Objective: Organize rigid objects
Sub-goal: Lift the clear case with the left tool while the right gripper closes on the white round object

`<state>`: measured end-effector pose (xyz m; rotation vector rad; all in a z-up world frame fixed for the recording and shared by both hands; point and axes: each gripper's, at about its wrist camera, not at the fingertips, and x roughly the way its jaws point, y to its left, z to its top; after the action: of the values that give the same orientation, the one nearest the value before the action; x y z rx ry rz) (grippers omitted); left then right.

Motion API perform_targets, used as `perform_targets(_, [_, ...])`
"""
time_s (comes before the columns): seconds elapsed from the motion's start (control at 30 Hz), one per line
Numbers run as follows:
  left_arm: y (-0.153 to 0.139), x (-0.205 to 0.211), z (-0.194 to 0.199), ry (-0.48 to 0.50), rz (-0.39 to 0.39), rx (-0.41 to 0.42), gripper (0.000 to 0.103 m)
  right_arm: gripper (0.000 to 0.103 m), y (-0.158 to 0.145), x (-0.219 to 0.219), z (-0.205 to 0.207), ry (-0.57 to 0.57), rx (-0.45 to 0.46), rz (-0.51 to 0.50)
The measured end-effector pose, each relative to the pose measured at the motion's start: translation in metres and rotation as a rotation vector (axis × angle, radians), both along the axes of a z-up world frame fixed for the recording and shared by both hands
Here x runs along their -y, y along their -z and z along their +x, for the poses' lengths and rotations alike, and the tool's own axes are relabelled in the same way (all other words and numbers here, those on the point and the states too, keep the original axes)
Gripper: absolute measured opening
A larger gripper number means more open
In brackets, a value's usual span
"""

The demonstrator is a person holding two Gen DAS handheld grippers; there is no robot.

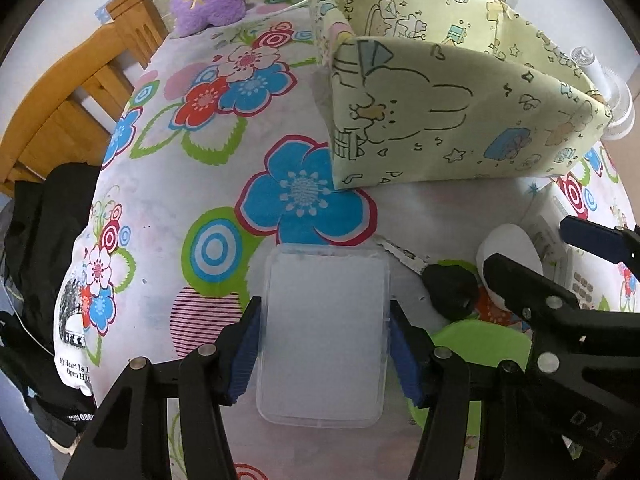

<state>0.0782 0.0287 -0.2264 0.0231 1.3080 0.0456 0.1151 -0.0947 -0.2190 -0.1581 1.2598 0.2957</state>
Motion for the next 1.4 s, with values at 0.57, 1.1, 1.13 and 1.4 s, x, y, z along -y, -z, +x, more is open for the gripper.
perform_targets(0.57, [0.001, -0.004, 0.001, 0.037, 0.009, -0.01, 0.061, 0.069, 0.01, -0.013, 0.001, 0.038, -0.053, -0.017])
perform_targets(1.1, [0.0, -0.004, -0.002, 0.071, 0.007, -0.024, 0.061, 0.067, 0.02, -0.031, -0.004, 0.041, -0.006, -0.109])
perform_targets(1.13, [0.0, -0.004, -0.002, 0.07, 0.006, -0.025, 0.061, 0.067, 0.021, -0.033, -0.003, 0.04, -0.001, -0.12])
perform_targets(1.4, [-0.001, -0.001, -0.004, 0.079, 0.015, -0.031, 0.06, 0.067, 0.025, -0.038, -0.006, 0.084, -0.026, -0.146])
